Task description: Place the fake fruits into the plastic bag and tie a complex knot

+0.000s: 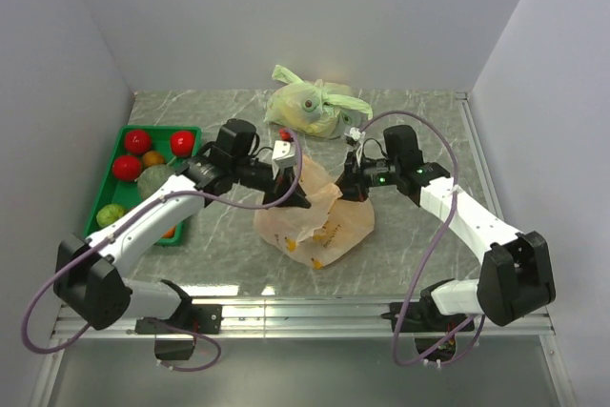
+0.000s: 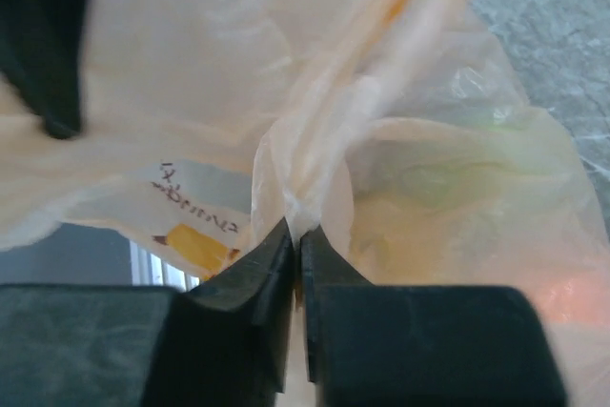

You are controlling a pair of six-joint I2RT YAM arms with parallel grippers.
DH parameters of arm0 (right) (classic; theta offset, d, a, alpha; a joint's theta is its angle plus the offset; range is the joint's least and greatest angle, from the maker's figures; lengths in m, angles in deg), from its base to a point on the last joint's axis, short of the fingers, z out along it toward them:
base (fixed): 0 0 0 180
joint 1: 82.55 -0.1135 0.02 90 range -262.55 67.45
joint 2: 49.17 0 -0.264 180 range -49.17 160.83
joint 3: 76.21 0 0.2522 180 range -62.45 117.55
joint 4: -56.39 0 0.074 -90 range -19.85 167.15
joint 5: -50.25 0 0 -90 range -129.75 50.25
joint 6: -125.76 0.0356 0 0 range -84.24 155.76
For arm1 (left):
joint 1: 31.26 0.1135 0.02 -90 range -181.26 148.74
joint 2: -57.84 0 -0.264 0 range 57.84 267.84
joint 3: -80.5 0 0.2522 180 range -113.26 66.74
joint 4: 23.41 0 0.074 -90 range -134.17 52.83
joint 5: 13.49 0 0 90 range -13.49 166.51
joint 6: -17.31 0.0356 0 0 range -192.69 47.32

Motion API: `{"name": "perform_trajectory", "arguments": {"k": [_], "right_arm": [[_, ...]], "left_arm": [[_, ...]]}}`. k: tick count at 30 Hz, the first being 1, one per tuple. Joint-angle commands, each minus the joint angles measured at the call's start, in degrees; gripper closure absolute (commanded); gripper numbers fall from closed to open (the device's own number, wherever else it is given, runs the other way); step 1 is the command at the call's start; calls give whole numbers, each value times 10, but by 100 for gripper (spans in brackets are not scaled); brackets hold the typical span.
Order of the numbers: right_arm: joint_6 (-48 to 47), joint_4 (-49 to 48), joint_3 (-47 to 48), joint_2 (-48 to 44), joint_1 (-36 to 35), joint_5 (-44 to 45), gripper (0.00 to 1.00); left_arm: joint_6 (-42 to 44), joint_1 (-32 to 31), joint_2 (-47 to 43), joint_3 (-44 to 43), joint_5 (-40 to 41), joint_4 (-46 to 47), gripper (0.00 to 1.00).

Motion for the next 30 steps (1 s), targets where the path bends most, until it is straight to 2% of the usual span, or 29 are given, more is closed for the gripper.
{"name": "perform_trajectory", "arguments": {"k": [1, 3, 5, 6, 9, 13, 14, 17, 26, 30], "right_arm": [[-46, 34, 34, -13, -6, -33, 81], [-76, 67, 34, -16, -5, -30, 74], [-119, 95, 34, -19, -6, -32, 62], [-142, 101, 33, -23, -6, -33, 51], [-172, 103, 22, -41, -4, -44, 37], [-177, 84, 1, -64, -5, -52, 19], [-173, 72, -3, -67, -5, -54, 18], [-147, 45, -4, -67, -5, -62, 5], [-89, -14, 3, -40, -6, -70, 4], [-62, -51, -10, -28, -5, -46, 10]], "left_arm": [[-2, -1, 36, -26, -21, 62, 100], [-5, -1, 49, -32, -25, 86, 100], [-22, -1, 61, -36, -25, 103, 100], [-22, 0, 66, -37, -25, 110, 100], [-13, 0, 70, -36, -16, 114, 100], [0, -1, 67, -24, 8, 116, 100], [-1, -1, 66, -22, 18, 120, 100], [-4, -1, 63, -14, 32, 134, 100], [-12, -10, 70, -9, 29, 148, 100], [41, -20, 65, -7, 12, 113, 99]]}}
